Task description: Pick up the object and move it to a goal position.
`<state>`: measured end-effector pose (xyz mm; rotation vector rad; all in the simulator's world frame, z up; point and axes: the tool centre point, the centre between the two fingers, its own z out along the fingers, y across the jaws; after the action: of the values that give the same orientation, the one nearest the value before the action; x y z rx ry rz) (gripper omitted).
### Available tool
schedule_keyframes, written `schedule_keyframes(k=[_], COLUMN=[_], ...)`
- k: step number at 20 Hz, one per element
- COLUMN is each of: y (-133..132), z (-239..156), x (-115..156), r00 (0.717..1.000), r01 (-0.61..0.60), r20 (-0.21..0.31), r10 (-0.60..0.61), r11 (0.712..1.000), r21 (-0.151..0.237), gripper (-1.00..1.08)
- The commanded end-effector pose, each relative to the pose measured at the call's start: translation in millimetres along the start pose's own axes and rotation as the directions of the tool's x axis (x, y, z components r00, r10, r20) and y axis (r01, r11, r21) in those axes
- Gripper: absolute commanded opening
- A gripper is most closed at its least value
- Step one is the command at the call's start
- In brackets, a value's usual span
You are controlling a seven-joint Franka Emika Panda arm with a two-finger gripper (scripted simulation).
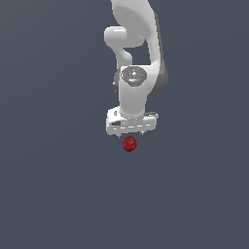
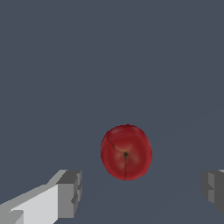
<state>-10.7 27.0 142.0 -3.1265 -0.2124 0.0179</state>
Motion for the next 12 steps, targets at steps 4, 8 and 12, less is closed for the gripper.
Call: schedule_keyframes(k=[4,8,12], y=[0.3,0.1,-0.2], z=[22.9,35.0,42.5], x=[-5.1,-8.3,-10.4], r00=[0.992,0.982,0.973], r01=[0.123,0.189,0.231], r20=[-0.004,-0.006,-0.008], r10=[-0.123,-0.189,-0.231], r11=[0.992,0.982,0.973], r21=[-0.006,-0.009,-0.010], gripper=[1.00,1.00,1.00])
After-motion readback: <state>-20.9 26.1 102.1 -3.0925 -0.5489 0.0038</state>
